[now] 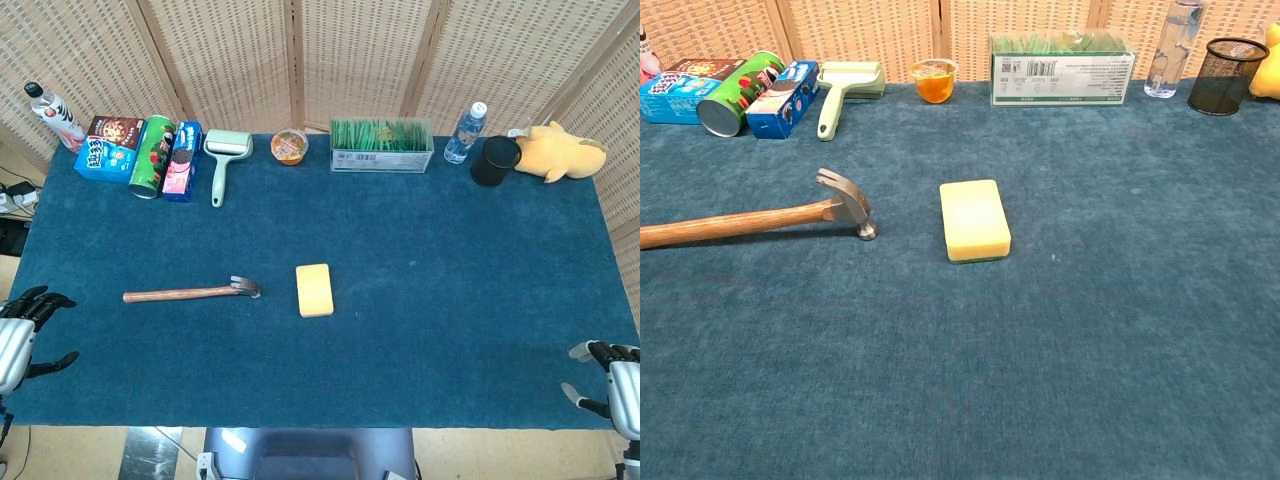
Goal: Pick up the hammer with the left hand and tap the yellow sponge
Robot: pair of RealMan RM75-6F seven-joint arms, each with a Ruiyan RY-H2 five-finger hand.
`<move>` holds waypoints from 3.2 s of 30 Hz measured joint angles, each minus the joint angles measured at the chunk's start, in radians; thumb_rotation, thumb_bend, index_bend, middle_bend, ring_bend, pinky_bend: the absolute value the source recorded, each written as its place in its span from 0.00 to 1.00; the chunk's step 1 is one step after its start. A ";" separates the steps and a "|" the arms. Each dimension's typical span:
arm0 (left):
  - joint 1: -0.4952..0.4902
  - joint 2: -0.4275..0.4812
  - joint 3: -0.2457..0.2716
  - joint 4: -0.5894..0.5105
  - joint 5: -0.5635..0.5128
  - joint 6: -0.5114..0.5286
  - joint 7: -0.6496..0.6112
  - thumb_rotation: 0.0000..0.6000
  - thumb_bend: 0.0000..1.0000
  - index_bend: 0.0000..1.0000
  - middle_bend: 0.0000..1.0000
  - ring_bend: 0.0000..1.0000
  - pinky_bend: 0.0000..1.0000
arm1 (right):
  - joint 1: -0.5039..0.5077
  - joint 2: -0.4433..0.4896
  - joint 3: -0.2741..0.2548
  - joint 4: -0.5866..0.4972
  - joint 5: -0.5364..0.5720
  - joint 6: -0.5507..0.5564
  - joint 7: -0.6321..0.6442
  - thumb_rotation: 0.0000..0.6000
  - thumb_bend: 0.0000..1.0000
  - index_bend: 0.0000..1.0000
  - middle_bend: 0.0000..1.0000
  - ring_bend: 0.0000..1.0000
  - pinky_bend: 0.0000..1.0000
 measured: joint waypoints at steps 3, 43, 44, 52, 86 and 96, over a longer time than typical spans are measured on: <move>-0.042 0.018 -0.009 -0.020 -0.019 -0.074 0.022 1.00 0.14 0.29 0.27 0.13 0.22 | -0.010 -0.001 -0.002 0.011 0.002 0.013 0.019 1.00 0.10 0.45 0.49 0.46 0.34; -0.511 -0.413 -0.139 0.259 -0.412 -0.589 0.264 1.00 0.24 0.32 0.28 0.21 0.38 | -0.091 0.012 0.005 0.044 0.045 0.083 0.068 1.00 0.10 0.45 0.49 0.47 0.34; -0.515 -0.423 -0.139 0.268 -0.411 -0.590 0.258 1.00 0.24 0.32 0.28 0.22 0.38 | -0.093 0.013 0.005 0.043 0.045 0.085 0.066 1.00 0.10 0.45 0.49 0.47 0.34; -0.543 -0.482 -0.133 0.327 -0.397 -0.602 0.214 1.00 0.29 0.38 0.34 0.27 0.42 | -0.104 0.018 0.005 0.035 0.051 0.087 0.059 1.00 0.10 0.45 0.49 0.47 0.34; -0.592 -0.611 -0.183 0.443 -0.374 -0.509 0.148 1.00 0.31 0.87 0.84 0.83 0.84 | -0.142 0.027 0.016 0.005 0.070 0.108 0.058 1.00 0.10 0.45 0.49 0.47 0.35; -0.615 -0.522 -0.253 0.291 -0.393 -0.541 0.052 1.00 0.33 0.87 0.85 0.84 0.84 | -0.146 0.023 0.021 0.008 0.068 0.114 0.072 1.00 0.10 0.45 0.49 0.47 0.35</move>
